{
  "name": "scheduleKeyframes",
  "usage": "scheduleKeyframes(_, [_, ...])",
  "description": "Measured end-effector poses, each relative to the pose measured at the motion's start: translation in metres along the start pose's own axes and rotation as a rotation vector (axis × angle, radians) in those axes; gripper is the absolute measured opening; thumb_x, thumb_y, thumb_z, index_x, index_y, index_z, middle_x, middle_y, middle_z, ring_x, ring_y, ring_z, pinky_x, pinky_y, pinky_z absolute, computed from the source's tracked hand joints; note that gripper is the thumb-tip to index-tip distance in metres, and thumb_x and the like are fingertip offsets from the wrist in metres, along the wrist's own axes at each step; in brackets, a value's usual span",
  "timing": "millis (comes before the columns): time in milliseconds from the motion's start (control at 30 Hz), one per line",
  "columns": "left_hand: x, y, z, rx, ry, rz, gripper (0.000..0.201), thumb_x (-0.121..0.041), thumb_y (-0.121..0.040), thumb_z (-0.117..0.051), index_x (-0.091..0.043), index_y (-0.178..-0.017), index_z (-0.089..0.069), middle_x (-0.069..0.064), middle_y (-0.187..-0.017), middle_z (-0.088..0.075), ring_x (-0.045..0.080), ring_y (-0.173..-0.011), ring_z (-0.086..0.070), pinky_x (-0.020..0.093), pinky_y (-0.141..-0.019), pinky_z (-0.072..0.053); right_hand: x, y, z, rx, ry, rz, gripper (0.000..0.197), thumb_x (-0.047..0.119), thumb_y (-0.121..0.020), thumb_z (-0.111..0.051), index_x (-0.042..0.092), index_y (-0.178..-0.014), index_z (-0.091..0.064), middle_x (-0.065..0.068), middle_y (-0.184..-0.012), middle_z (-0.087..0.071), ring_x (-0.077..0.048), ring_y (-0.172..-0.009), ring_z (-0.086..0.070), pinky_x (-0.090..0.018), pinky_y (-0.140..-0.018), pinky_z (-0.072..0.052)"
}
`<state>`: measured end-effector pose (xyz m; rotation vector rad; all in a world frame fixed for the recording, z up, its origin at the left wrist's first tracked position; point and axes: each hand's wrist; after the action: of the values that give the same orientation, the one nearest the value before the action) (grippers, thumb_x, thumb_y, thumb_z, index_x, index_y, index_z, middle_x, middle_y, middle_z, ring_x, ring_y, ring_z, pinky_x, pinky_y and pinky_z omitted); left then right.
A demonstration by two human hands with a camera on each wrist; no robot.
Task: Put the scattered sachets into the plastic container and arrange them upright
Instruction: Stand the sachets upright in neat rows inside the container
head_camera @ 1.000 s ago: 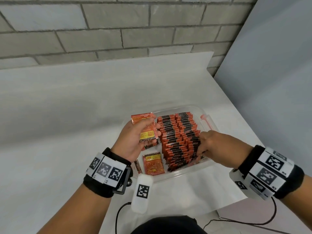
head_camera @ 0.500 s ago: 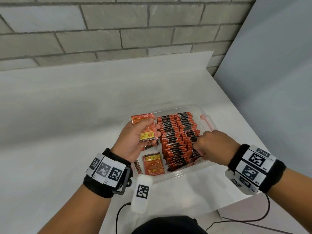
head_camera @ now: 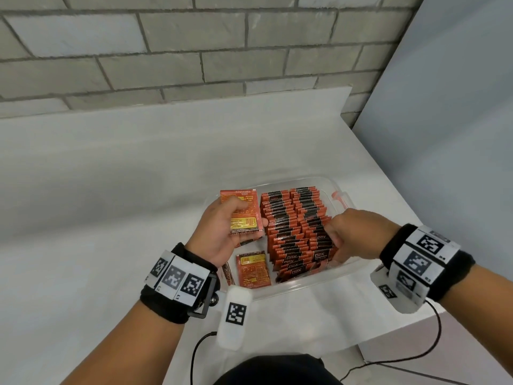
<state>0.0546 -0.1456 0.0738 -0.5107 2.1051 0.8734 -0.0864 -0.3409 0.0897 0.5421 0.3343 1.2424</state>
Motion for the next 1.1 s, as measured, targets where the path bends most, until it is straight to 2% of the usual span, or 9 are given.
scheduleKeyframes(167, [0.002,0.005,-0.006,0.013,-0.010,0.005,0.011,-0.004,-0.094,-0.048,-0.009,-0.098,-0.057,0.005,-0.073,-0.073,0.018,-0.068,-0.071,0.036,-0.064,-0.059,-0.017,0.011,0.009,-0.183,-0.305,-0.016,0.022,0.035,-0.079,-0.074,0.023,-0.072,-0.057,0.010,-0.063,-0.053,-0.005,-0.056,-0.048,-0.020,-0.054,-0.037])
scheduleKeyframes(233, [0.002,0.008,-0.011,0.051,-0.061,0.004,0.014,-0.004,-0.094,-0.051,-0.011,-0.102,-0.059,0.004,-0.082,-0.074,0.018,-0.075,-0.072,0.037,-0.065,-0.061,-0.016,0.017,0.014,-0.329,-0.495,0.015,0.012,0.034,-0.083,-0.069,0.024,-0.085,-0.063,0.009,-0.069,-0.056,-0.005,-0.058,-0.052,-0.026,-0.054,-0.049])
scheduleKeyframes(300, [0.003,0.011,-0.019,0.111,-0.118,0.003,0.019,-0.004,-0.092,-0.056,-0.012,-0.108,-0.059,0.006,-0.094,-0.073,0.021,-0.083,-0.072,0.034,-0.063,-0.060,-0.008,0.023,0.018,-0.434,-0.749,0.052,0.013,0.035,-0.087,-0.064,0.027,-0.097,-0.063,0.009,-0.078,-0.059,-0.005,-0.064,-0.055,-0.018,-0.051,-0.050])
scheduleKeyframes(400, [0.010,0.016,-0.036,0.183,-0.234,-0.028,0.024,-0.006,-0.086,-0.064,-0.014,-0.108,-0.062,0.003,-0.095,-0.073,0.021,-0.083,-0.072,0.027,-0.055,-0.057,0.008,0.027,0.022,-0.388,-0.959,0.141,0.019,0.033,-0.087,-0.063,0.031,-0.106,-0.060,0.009,-0.085,-0.062,-0.002,-0.065,-0.059,-0.015,-0.051,-0.046])
scheduleKeyframes(533, [0.019,0.017,-0.055,0.154,-0.296,-0.094,0.026,-0.022,-0.082,-0.068,-0.013,-0.106,-0.063,0.007,-0.102,-0.070,0.019,-0.088,-0.071,0.025,-0.054,-0.056,0.014,0.026,0.018,-0.529,-0.969,0.199,0.015,0.014,-0.083,-0.070,0.024,-0.088,-0.061,0.003,-0.084,-0.065,-0.006,-0.061,-0.057,-0.030,-0.062,-0.051])
scheduleKeyframes(667, [0.017,0.016,-0.057,0.062,-0.053,0.072,0.042,-0.044,-0.094,-0.050,-0.007,-0.106,-0.062,0.022,-0.110,-0.067,0.030,-0.092,-0.070,0.033,-0.069,-0.060,0.011,0.030,0.011,-0.902,-0.822,0.255,0.019,0.005,-0.075,-0.076,0.014,-0.072,-0.060,0.002,-0.076,-0.061,-0.010,-0.066,-0.055,-0.022,-0.062,-0.048])
scheduleKeyframes(800, [0.016,0.017,-0.058,0.128,-0.031,0.018,0.022,-0.008,-0.093,-0.055,0.002,-0.113,-0.058,0.020,-0.101,-0.071,0.023,-0.081,-0.072,0.028,-0.065,-0.059,0.006,0.033,-0.003,-0.706,-0.642,0.347,0.020,0.010,-0.068,-0.083,0.017,-0.072,-0.064,0.014,-0.080,-0.049,0.001,-0.072,-0.050,-0.011,-0.064,-0.036])
scheduleKeyframes(933, [0.019,0.018,-0.064,0.105,-0.075,-0.048,0.018,0.000,-0.091,-0.056,-0.002,-0.109,-0.060,0.016,-0.096,-0.073,0.022,-0.078,-0.073,0.029,-0.065,-0.059,-0.003,0.038,-0.002,-0.710,-0.697,0.283,0.022,0.019,-0.071,-0.081,0.022,-0.084,-0.063,0.012,-0.084,-0.051,-0.002,-0.074,-0.049,-0.009,-0.066,-0.038])
scheduleKeyframes(1100, [0.029,0.018,-0.072,0.064,0.056,-0.046,0.014,0.009,-0.090,-0.053,-0.003,-0.098,-0.052,0.022,-0.099,-0.068,0.027,-0.080,-0.070,0.036,-0.068,-0.061,0.002,0.038,-0.008,-0.513,-1.054,0.085,0.019,0.025,-0.082,-0.071,0.025,-0.094,-0.057,0.002,-0.082,-0.069,-0.014,-0.075,-0.065,-0.034,-0.075,-0.054])
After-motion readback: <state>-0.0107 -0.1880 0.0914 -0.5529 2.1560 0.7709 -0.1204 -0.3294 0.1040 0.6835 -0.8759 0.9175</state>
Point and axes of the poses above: each hand's wrist, its own y-axis away from the middle knuckle, its own z-axis out of the back of the hand, x = y × z
